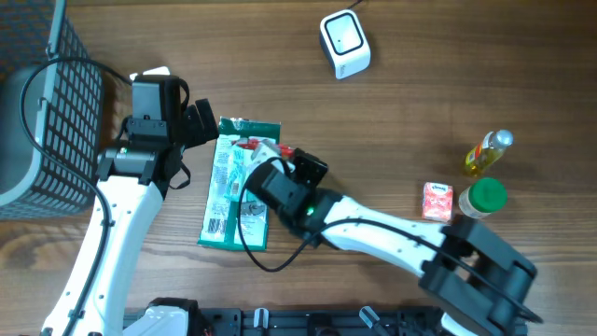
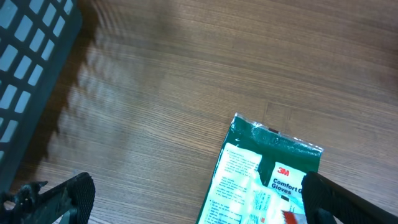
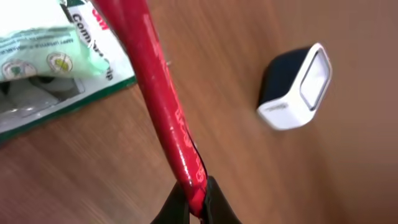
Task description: Scan the item barcode
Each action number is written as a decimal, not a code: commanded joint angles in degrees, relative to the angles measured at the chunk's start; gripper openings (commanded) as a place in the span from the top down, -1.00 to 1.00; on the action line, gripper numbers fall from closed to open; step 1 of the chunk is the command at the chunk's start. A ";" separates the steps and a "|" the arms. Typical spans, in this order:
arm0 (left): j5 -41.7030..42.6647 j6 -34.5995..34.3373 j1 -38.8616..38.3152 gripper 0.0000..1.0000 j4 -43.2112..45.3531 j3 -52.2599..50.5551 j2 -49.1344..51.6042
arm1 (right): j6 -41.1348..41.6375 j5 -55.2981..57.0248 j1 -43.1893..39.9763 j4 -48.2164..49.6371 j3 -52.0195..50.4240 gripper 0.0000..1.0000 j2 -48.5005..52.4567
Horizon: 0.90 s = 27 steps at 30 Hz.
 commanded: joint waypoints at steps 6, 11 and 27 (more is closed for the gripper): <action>-0.33 -0.90 0.24 -1.00 0.17 0.66 -0.15 | -10.29 5.75 2.10 2.58 0.00 0.91 5.55; -0.33 -0.90 0.24 -1.00 0.17 0.66 -0.15 | -10.80 5.40 2.38 2.73 0.00 0.91 7.69; -0.33 -0.90 0.24 -1.00 0.17 0.66 -0.15 | -15.28 5.44 4.42 2.47 0.02 -0.08 7.96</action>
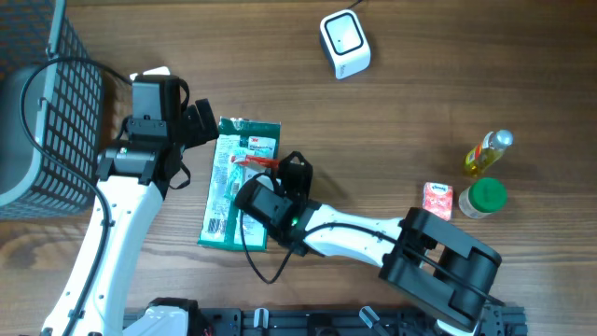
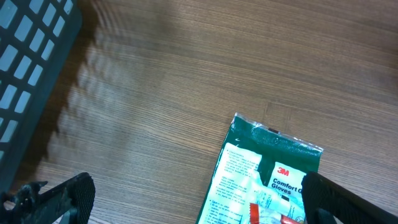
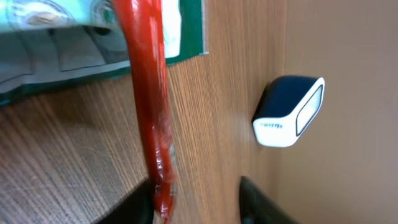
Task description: Scan the item barcode
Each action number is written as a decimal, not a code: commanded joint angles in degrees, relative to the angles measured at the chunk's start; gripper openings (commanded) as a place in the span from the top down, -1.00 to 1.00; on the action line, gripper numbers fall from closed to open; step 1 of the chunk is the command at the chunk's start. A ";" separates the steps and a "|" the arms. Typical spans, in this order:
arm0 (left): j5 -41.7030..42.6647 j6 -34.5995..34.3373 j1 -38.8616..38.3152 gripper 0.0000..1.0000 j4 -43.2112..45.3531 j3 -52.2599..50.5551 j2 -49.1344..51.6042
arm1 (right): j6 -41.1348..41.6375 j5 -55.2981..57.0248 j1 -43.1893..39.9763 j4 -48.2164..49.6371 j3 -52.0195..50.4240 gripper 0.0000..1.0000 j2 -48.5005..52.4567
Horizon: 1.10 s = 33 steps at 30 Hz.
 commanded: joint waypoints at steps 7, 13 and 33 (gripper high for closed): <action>-0.33 -0.90 0.24 -1.00 0.17 0.66 -0.15 | -1.51 0.55 3.21 -0.09 0.00 -0.29 1.07; -0.33 -0.90 0.24 -1.00 0.17 0.66 -0.15 | 4.98 0.00 2.71 0.09 0.02 -0.30 -2.08; -0.33 -0.92 0.24 -1.00 0.17 0.66 -0.15 | 57.48 -57.09 -27.32 0.92 0.04 0.91 -9.81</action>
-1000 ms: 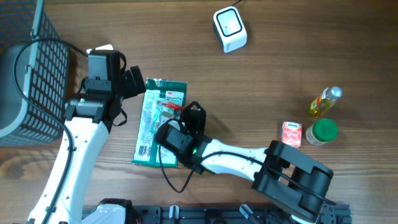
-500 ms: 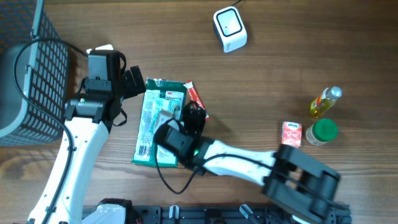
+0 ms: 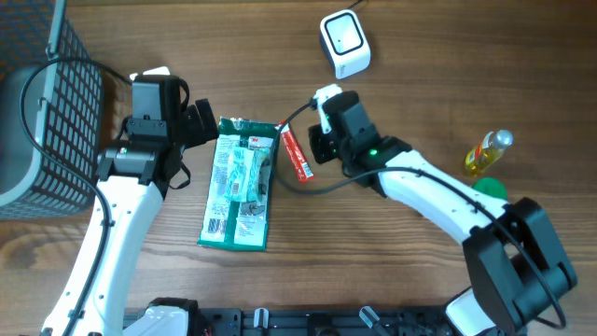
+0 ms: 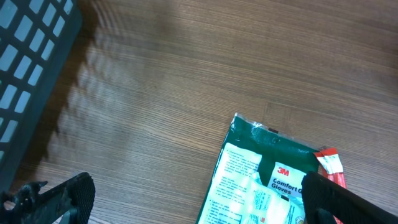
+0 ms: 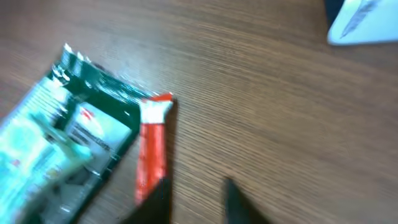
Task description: Scan the item barcode
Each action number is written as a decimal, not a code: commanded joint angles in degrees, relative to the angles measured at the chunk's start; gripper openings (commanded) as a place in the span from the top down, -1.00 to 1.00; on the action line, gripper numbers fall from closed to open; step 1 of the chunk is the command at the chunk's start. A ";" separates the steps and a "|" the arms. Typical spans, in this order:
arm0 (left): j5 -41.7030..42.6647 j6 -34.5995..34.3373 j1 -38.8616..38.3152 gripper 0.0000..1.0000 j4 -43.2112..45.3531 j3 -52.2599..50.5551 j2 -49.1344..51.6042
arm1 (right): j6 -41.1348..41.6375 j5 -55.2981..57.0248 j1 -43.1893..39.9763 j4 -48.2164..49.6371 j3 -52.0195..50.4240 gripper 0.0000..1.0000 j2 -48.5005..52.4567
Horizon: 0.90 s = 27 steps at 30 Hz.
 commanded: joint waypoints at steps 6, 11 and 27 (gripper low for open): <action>-0.33 -0.90 0.24 -1.00 0.17 0.66 -0.15 | 8.57 -6.69 2.54 16.81 0.04 0.91 7.21; -0.33 -0.90 0.24 -1.00 0.17 0.66 -0.15 | 8.66 -6.73 2.58 24.68 0.07 0.91 13.35; -0.33 -0.90 0.24 -1.00 0.17 0.66 -0.15 | 16.90 -5.42 3.02 26.14 5.97 0.91 16.92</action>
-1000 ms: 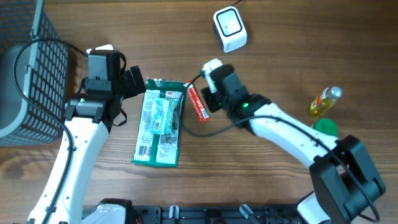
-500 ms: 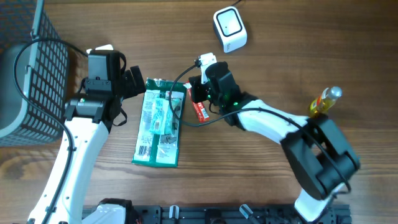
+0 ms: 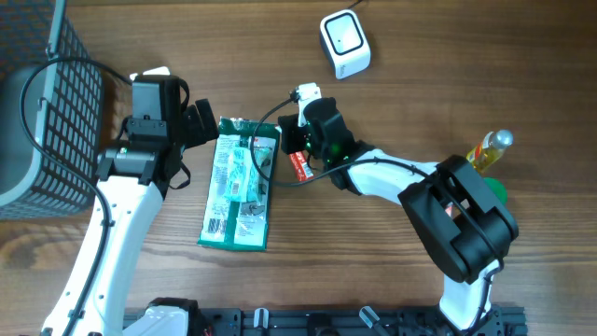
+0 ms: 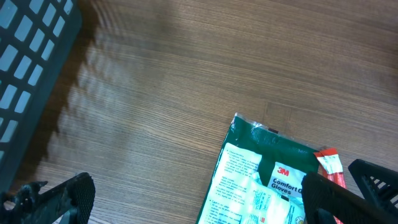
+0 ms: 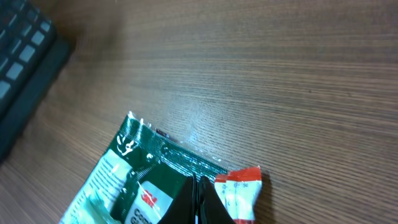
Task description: Scan the item barcode
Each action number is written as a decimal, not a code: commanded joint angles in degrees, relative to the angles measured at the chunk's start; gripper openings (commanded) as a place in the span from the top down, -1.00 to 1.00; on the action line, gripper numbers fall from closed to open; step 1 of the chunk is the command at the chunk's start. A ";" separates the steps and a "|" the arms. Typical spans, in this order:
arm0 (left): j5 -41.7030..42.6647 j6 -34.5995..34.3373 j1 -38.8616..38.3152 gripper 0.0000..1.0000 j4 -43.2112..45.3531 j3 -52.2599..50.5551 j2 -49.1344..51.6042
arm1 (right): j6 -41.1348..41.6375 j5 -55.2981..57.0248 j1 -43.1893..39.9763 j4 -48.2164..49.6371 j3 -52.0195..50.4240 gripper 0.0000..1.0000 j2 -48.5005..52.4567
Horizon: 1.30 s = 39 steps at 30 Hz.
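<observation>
A green glove package [image 3: 237,189] lies flat on the wood, also in the left wrist view [image 4: 261,180]. A red sachet [image 3: 299,167] lies on the table against its upper right corner. My right gripper [image 5: 199,194] is shut, its fingers pressed together over the green package [image 5: 137,180] just left of the red sachet [image 5: 239,190]; nothing shows between them. My left gripper [image 4: 196,190] stands wide open at the package's upper left corner. The white scanner [image 3: 345,42] sits at the back.
A dark wire basket [image 3: 42,112] stands at the left edge. A yellow bottle [image 3: 489,153] and a green-lidded jar [image 3: 496,191] stand at the right, the jar partly behind my right arm.
My right gripper was open above the sachet on the table. It is now shut and further left, at the package's upper right corner. The sachet, package and left arm have not moved.
My right gripper was shut on the red sachet over the green package. Then it stood open with the sachet along one finger. Then the sachet lay on the table right of the package with the gripper open above it. Now the gripper is shut beside it.
</observation>
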 commanded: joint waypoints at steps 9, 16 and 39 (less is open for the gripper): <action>-0.33 -0.90 0.24 -1.00 0.17 0.66 -0.15 | -0.26 3.30 0.35 -18.08 12.83 0.91 1.46; -0.33 -0.90 0.24 -1.00 0.17 0.66 -0.15 | -4.02 -0.33 0.35 -22.97 15.19 0.91 1.51; -0.33 -0.90 0.24 -1.00 0.17 0.66 -0.15 | -3.85 8.96 0.22 -37.31 15.17 0.91 5.49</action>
